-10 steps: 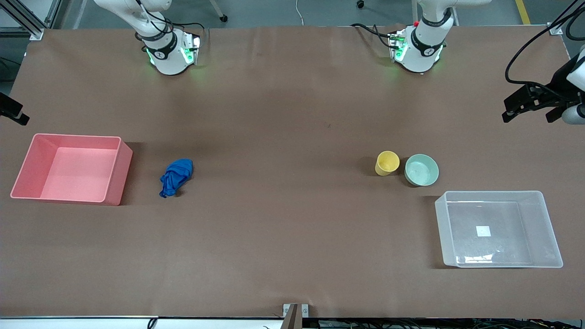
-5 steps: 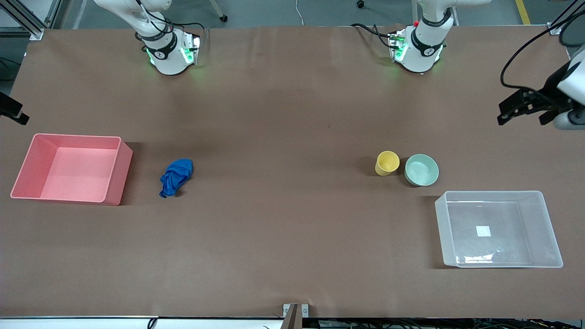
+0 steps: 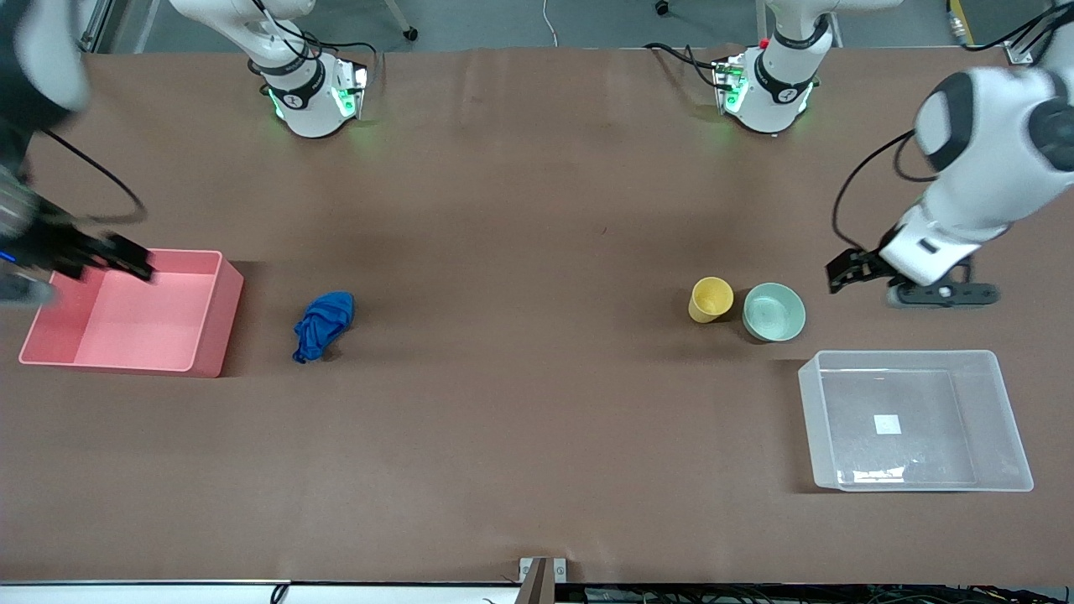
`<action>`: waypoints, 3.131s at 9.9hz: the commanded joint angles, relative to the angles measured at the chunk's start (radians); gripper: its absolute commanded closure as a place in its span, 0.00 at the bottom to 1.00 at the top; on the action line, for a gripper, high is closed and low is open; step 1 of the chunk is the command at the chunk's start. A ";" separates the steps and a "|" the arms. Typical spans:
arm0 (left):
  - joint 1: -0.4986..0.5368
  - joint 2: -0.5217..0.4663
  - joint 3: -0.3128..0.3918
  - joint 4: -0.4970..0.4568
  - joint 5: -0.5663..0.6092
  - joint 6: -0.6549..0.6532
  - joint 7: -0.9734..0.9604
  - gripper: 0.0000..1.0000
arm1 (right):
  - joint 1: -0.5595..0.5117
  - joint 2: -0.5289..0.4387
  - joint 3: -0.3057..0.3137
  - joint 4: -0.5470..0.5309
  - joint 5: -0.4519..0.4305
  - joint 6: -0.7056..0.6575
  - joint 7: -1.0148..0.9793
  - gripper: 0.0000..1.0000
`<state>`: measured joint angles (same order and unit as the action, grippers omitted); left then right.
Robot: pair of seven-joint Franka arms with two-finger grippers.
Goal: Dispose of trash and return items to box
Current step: 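Reach the right gripper to the blue cloth while the left gripper reaches the bowl, then carry the cloth into the pink bin while the left gripper carries the bowl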
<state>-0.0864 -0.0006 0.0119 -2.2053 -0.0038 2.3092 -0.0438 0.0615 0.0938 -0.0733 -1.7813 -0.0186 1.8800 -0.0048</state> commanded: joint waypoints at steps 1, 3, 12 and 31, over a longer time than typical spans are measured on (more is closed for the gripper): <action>-0.006 0.081 0.005 -0.234 -0.012 0.352 0.004 0.03 | 0.061 0.062 -0.005 -0.179 0.012 0.219 0.008 0.00; -0.003 0.195 0.005 -0.249 -0.010 0.459 -0.005 0.03 | 0.115 0.179 -0.003 -0.228 0.016 0.356 0.009 0.00; 0.004 0.327 0.003 -0.234 -0.010 0.562 0.009 1.00 | 0.161 0.360 0.004 -0.349 0.037 0.648 0.019 0.78; 0.048 0.815 0.230 0.846 -0.343 -0.104 0.389 1.00 | -0.359 0.286 -0.005 -0.254 0.028 0.473 -0.446 0.00</action>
<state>-0.0403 0.7395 0.2350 -1.3922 -0.3067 2.1813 0.3250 -0.2774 0.3747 -0.0905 -2.0295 0.0178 2.3267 -0.4193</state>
